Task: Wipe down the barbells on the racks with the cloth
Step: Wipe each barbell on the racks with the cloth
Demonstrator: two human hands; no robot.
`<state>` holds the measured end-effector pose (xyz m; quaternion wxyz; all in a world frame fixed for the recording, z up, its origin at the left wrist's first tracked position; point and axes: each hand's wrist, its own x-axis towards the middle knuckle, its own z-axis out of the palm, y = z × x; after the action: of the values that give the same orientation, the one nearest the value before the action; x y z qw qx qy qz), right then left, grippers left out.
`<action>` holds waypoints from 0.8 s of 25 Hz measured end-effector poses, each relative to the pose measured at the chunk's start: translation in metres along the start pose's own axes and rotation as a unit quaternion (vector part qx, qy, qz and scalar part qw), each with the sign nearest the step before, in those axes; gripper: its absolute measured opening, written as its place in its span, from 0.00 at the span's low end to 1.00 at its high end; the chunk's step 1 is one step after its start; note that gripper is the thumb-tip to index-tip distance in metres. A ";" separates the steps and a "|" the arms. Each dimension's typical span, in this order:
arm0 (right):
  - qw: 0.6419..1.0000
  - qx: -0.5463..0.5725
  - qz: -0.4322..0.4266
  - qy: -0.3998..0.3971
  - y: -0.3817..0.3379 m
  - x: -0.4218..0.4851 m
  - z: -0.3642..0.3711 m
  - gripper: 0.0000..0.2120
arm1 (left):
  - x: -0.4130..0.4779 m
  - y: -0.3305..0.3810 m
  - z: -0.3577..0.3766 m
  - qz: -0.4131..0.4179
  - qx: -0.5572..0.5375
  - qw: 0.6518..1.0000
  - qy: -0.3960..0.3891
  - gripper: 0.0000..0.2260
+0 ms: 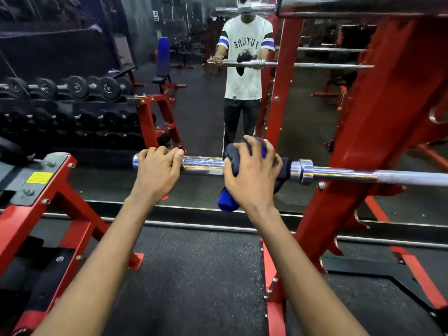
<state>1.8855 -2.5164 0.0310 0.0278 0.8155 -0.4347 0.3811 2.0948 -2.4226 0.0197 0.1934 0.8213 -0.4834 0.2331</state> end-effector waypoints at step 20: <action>0.981 0.065 -0.101 0.151 0.007 -0.043 0.041 0.22 | 0.006 -0.004 -0.002 0.035 -0.018 0.999 -0.011 0.20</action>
<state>1.8907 -2.5062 -0.0280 0.0784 0.7882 -0.3152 0.5228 2.1007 -2.4238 0.0243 0.1947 0.8029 -0.5178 0.2222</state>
